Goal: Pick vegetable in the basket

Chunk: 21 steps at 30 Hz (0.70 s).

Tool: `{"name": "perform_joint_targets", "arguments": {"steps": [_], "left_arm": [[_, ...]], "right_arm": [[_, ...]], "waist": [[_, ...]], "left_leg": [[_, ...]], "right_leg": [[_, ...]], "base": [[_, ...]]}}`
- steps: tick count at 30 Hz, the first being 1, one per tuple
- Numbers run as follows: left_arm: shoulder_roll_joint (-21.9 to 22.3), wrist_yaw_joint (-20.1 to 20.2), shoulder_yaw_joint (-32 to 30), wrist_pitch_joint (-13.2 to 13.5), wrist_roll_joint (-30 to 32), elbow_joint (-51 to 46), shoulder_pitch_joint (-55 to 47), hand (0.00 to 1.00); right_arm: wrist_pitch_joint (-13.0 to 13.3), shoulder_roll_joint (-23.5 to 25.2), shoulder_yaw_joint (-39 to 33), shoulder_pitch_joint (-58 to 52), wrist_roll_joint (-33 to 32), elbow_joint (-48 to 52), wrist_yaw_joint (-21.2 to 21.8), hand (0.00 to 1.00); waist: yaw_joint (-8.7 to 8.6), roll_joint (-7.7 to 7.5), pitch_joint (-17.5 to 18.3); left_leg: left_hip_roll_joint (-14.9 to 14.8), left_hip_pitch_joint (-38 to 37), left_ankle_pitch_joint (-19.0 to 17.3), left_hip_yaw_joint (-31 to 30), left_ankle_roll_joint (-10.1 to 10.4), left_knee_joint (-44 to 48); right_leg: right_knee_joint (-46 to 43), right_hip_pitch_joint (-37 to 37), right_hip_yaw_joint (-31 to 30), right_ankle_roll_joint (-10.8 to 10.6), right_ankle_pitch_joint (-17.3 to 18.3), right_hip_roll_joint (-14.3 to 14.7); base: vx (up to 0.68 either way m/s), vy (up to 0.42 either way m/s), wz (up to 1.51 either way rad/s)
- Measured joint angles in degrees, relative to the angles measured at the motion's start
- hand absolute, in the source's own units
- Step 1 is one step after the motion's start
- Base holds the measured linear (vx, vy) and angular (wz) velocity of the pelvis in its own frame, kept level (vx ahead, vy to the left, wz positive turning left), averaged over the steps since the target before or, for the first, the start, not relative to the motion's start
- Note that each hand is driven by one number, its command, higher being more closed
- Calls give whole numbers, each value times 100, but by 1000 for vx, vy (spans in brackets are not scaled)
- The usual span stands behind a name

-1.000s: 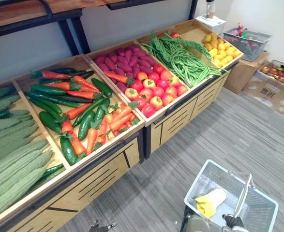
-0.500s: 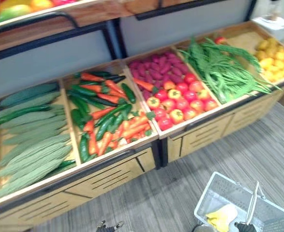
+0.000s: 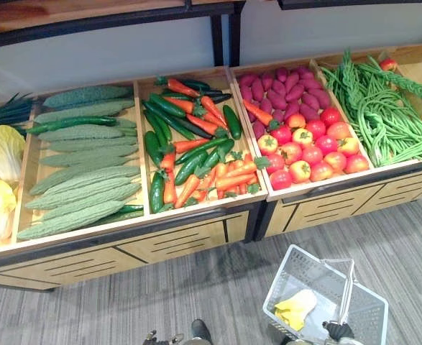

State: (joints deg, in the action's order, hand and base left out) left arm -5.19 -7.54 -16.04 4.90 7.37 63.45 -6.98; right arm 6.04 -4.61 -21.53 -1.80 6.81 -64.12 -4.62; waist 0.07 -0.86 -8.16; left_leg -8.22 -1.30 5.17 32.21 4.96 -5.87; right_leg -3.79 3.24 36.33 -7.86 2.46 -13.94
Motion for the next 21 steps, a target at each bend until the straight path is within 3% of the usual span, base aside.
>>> {"name": "perform_joint_targets", "arguments": {"steps": [11, 15, 21], "left_arm": [[15, -46, -136, -1, -61, -57, 25, 0], [65, -400, -142, 19, -225, -558, 65, 0], [309, -1350, -548, 267, -293, -1686, 247, 0]], "right_arm": [[36, 3, -47, -73, -6, -91, 22, 100], [112, 2, -48, -140, -14, -58, 17, 100], [276, -10, -117, -440, -51, 213, -101, 100]], "waist": [[-52, -22, -18], [-137, -4, -20], [-156, 96, -14]], "left_leg": [[-55, -343, -2, 46, 4, 27], [-110, -430, -3, 178, 8, 18], [-141, -497, -23, 363, 28, -3]], "right_leg": [[82, 306, -109, 2, -1, 74], [34, 299, -282, 5, -1, 116], [-117, 174, -577, 89, 58, 109]], "base": [[-10, -10, -4], [-57, -20, -17], [-86, -2, -17]]}}
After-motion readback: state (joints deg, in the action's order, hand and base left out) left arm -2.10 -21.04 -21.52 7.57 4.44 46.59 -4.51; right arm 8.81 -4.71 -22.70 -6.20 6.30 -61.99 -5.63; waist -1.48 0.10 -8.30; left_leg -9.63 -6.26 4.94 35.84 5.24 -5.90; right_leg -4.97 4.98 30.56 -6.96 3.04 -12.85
